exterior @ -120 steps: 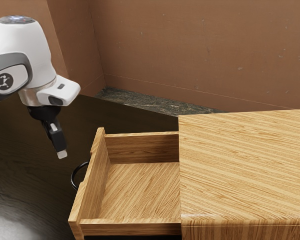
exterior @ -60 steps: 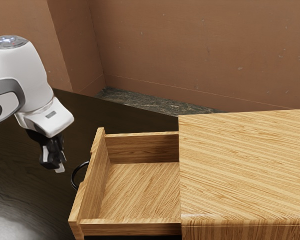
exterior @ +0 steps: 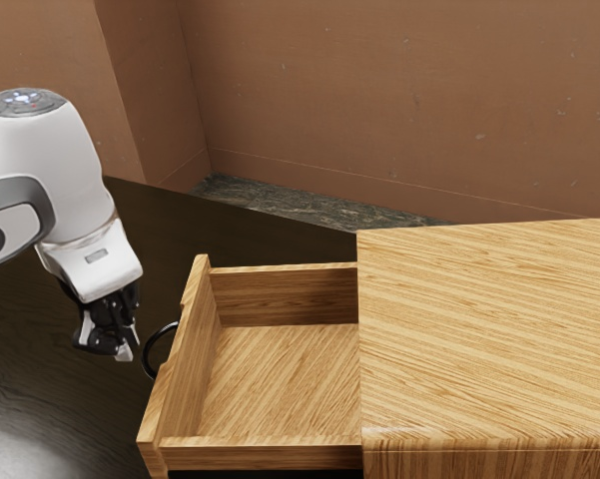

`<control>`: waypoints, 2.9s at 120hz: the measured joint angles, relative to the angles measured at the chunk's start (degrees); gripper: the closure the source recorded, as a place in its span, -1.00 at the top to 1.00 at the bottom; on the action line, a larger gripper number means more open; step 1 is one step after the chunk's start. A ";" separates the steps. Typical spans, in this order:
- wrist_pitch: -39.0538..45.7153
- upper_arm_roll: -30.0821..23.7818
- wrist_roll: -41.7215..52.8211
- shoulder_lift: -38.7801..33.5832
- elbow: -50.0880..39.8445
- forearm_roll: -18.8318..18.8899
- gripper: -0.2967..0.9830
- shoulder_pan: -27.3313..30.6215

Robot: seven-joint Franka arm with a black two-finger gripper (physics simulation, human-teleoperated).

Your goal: Push the drawer handle with one arm to close the drawer

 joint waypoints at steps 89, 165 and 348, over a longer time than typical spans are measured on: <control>1.07 -2.26 5.69 3.94 1.77 -1.86 -0.64 -0.06; 3.53 -7.26 6.88 10.82 7.23 -4.75 -0.65 1.13; 10.03 -17.46 3.36 25.79 19.45 -7.87 -0.69 6.68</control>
